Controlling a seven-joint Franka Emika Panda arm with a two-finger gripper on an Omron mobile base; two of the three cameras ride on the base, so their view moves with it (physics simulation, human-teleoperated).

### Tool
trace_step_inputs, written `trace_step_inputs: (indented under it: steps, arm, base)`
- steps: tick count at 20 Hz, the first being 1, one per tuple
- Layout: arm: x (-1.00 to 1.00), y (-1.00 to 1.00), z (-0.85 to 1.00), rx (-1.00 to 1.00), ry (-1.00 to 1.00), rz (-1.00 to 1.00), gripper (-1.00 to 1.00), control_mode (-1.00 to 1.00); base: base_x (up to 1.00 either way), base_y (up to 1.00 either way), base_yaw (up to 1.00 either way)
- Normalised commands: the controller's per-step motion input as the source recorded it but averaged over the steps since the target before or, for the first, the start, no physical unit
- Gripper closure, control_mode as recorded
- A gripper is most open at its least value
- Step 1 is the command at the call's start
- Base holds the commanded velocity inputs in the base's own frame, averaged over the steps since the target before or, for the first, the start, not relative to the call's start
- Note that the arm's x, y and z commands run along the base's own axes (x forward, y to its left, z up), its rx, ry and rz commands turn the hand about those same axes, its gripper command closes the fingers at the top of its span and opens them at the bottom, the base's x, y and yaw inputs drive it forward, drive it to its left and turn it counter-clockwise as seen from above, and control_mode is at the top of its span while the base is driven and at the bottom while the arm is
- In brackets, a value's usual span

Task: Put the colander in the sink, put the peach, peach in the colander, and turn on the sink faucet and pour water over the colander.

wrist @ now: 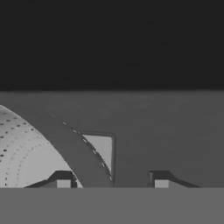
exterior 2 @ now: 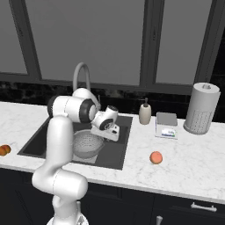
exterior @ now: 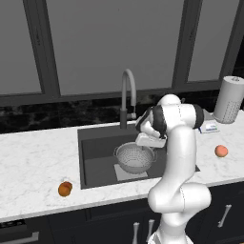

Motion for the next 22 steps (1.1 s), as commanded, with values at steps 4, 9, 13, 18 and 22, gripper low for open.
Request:
trace_step_inputs:
  steps: [4,9,13,18,22]
  arm:
    - [-0.17,-0.08,0.54,0.0,0.0,-0.01,-1.0,-1.0]
    - [-0.15,-0.15,0.69,0.0,0.0,0.0,-1.0,-1.0]
    - [-0.48,-0.51,0.62,0.0,0.0,0.0,-1.0,-1.0]
    - [-0.71,-0.57,0.45,0.0,-0.03,0.0,-1.0,-1.0]
    - [-0.67,-0.49,0.5,-0.04,-0.07,-0.05,-1.0,-1.0]
  base:
    - [0.0,0.0,0.0]
    - [0.0,0.0,0.0]
    - [0.0,0.0,0.0]
    - [0.0,0.0,0.0]
    - [0.0,0.0,0.0]
